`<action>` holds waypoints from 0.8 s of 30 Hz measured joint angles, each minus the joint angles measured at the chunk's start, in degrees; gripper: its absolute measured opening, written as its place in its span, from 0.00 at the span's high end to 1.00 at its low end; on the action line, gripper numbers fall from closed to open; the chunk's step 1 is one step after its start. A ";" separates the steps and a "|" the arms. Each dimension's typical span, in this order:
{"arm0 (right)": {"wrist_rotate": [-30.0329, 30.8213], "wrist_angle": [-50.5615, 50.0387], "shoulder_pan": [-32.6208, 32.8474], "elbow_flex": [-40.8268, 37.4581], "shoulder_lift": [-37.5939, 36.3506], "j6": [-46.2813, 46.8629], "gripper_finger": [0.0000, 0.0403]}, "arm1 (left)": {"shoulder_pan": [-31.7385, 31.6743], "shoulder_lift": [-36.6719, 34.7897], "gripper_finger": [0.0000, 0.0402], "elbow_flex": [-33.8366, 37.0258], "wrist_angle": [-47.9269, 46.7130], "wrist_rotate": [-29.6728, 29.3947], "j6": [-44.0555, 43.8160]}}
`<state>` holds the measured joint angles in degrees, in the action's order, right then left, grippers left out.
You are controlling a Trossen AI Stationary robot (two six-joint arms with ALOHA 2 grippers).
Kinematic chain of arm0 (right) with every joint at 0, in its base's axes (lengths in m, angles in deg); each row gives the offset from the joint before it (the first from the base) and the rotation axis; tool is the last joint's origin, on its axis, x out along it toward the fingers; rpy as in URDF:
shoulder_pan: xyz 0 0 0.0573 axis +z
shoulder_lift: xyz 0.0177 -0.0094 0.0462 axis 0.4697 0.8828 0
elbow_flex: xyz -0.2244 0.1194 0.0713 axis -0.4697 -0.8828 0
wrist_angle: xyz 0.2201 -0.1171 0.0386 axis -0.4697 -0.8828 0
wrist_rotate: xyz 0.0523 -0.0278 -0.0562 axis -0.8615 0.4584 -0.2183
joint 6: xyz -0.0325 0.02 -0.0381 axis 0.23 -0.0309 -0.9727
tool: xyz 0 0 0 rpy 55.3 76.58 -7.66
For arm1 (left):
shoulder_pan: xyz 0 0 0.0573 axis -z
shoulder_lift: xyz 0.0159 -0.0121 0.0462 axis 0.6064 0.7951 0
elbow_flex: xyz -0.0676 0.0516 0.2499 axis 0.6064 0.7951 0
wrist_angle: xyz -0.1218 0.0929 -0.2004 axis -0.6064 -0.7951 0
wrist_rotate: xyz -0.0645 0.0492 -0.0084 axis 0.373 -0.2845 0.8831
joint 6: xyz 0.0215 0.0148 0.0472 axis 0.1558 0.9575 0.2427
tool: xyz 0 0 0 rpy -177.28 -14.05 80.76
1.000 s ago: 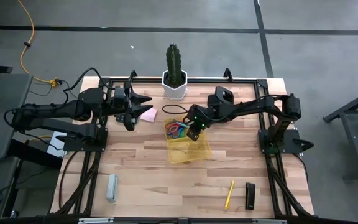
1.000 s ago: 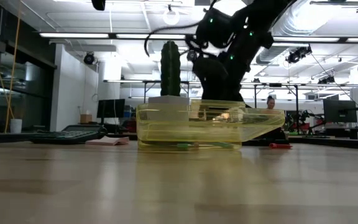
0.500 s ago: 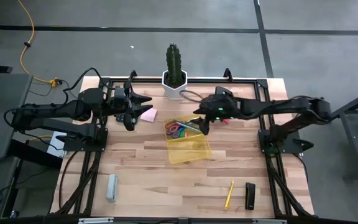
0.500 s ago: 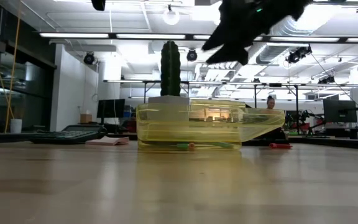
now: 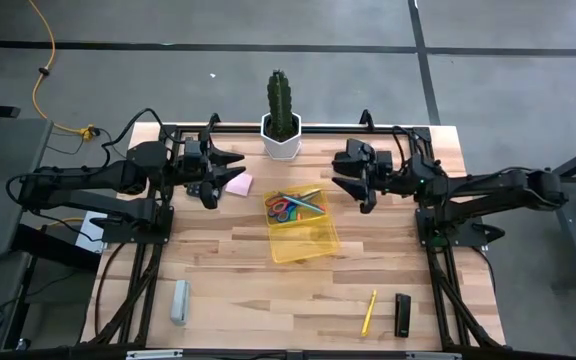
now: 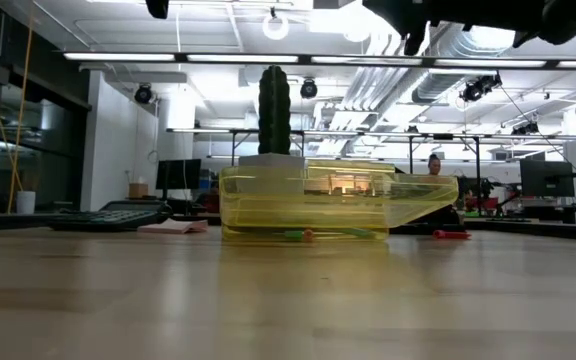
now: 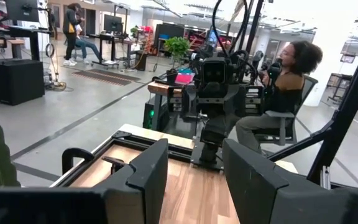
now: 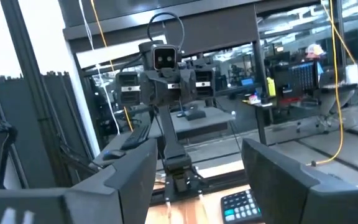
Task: Pack school essentials
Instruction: Put the pink sticky notes into the yellow supply box
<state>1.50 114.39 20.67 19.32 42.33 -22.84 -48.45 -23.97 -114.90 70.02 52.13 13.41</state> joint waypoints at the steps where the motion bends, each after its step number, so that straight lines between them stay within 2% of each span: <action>1: -0.14 -0.17 0.00 0.05 -0.22 -0.91 0.44 | 0.00 0.00 0.65 0.00 -0.02 0.00 0.00; 24: -1.64 -0.73 0.01 0.20 -0.25 -1.15 0.44 | 0.00 0.00 0.65 0.00 0.00 0.04 0.00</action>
<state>-0.13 113.67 20.67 19.52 42.08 -23.99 -48.45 -23.97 -114.90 70.02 52.17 13.41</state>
